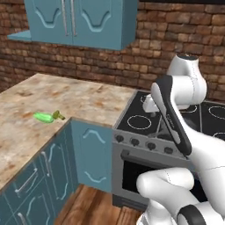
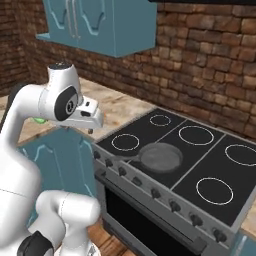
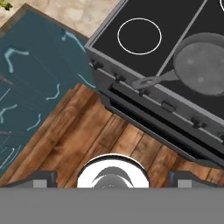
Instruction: Put the corn and broccoli in the pan. Then turn on the front center burner and set the heat to medium.
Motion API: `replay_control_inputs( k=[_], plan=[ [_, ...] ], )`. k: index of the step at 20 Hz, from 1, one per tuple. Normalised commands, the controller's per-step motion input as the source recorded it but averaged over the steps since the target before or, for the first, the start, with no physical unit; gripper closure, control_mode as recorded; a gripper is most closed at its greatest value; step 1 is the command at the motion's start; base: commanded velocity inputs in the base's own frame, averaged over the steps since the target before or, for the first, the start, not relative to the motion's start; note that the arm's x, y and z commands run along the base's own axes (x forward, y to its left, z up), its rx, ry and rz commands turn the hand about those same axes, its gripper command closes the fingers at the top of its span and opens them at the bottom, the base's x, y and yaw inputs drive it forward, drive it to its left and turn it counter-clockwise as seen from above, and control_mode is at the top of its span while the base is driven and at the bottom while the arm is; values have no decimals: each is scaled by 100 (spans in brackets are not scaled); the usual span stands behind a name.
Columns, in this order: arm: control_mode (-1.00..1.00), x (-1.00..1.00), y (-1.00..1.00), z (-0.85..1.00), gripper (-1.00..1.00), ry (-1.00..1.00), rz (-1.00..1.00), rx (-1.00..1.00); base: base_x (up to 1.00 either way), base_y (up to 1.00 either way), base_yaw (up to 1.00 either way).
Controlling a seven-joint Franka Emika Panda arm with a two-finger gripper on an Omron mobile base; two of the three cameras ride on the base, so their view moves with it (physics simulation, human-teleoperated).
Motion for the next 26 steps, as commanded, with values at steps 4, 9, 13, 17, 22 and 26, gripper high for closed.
replay_control_inputs(
  k=[4,9,13,17,22,26],
  plan=[
    [100,0,0,0,-100,0,0,0,16,86,12],
    [100,0,0,0,-100,0,0,0,42,78,0],
    [100,0,0,0,-100,0,0,0,68,75,0],
    [100,0,0,0,-100,0,0,0,76,25,1],
    [100,0,0,0,-100,0,0,0,85,0,4],
    [100,0,0,0,-100,0,0,0,87,-2,-1]
  ],
)
